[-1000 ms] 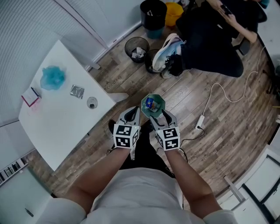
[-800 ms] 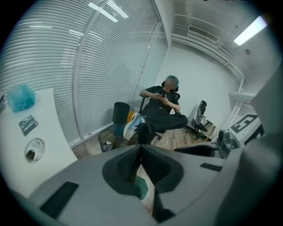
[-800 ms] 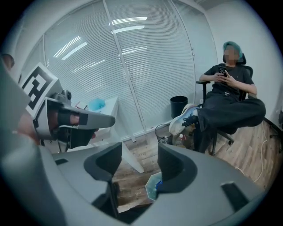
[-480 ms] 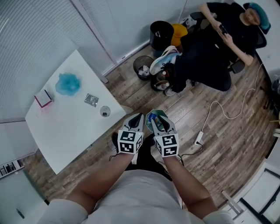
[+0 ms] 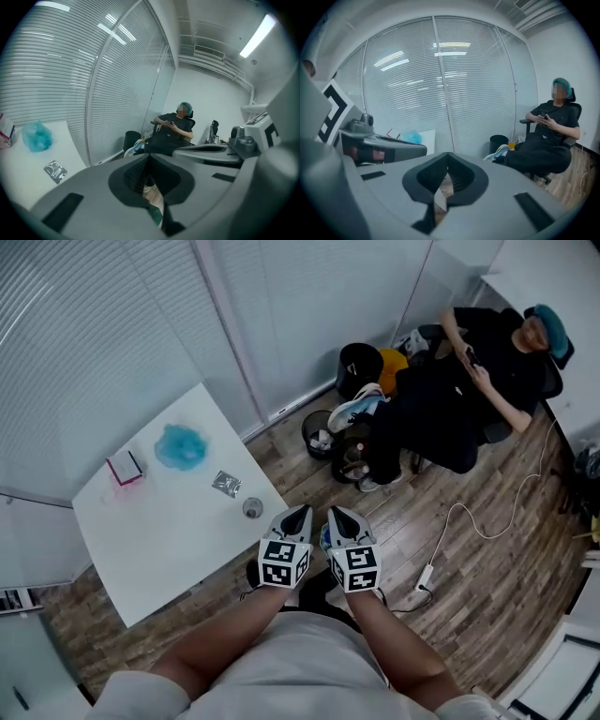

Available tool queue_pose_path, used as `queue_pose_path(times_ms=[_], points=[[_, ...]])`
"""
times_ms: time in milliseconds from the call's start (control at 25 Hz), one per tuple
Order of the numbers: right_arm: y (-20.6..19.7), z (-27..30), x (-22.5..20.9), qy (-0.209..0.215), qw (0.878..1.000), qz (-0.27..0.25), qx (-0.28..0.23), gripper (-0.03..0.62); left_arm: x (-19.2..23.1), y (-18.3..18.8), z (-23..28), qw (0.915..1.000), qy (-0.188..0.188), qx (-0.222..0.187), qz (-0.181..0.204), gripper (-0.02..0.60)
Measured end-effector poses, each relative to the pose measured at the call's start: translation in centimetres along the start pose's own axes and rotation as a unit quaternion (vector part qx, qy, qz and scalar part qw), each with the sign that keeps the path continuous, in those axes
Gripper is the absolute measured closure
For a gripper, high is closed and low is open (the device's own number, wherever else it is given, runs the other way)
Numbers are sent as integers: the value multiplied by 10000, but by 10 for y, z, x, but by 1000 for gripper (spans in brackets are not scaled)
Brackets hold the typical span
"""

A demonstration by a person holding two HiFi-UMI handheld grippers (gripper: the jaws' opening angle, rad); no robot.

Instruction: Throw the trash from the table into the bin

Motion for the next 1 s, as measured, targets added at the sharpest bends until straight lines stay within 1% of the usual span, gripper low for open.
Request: queue_pose_path(times_ms=[160,320,560,800,1000], points=[[23,10,23,133,9997,-142,-127,588,16,17,-16,9997,95,-220,-22,577],[38,20,47,289,9993,-201,-158,588,37,30,-34,9990,207,-397,-81,577],[55,46,87,521,9978,-369,-191,588,78,39,-58,9973,334,-598,-255,577],[71,84,143,801,9951,-551,-172,588,137,44,-90,9952,551,-742,-331,577],[81,120,199,1004,9925,-660,-233,588,201,40,-124,9917,847,-834,-483,577]])
Point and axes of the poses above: the fingertips, and each gripper's own axes: z forward along the fingers, x to its left, y out of its top, the point moved 8 cm from there along -z, backward along the fingers, and after that the axes turned 11 degrees about y, right-handed, at the moved point
